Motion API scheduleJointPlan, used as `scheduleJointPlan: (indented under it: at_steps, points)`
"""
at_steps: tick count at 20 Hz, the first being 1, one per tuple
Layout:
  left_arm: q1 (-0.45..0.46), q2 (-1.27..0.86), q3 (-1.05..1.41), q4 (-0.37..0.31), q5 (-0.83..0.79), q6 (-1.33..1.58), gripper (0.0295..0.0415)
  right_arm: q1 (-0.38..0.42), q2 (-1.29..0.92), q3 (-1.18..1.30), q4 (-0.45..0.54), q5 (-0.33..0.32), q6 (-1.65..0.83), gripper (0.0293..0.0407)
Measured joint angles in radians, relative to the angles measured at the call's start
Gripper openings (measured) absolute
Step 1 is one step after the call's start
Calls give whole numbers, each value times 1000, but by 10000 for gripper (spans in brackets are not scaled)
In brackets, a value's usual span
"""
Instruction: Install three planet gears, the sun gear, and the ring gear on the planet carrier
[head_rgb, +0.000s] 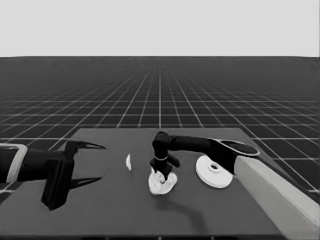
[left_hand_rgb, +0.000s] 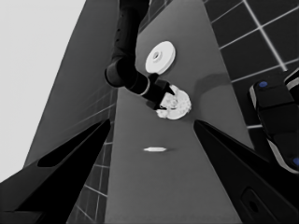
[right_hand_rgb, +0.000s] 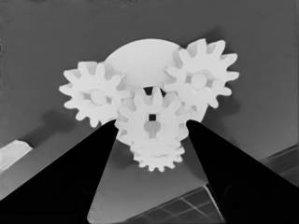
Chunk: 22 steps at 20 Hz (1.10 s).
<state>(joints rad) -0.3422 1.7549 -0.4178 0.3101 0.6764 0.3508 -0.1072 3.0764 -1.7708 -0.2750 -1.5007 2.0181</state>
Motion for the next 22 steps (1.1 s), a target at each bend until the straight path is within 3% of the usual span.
scheduleJointPlan:
  at_steps: [22]
  points:
    - [0,0,0,0,0,0,385,0,0,0,0,0,230,309]
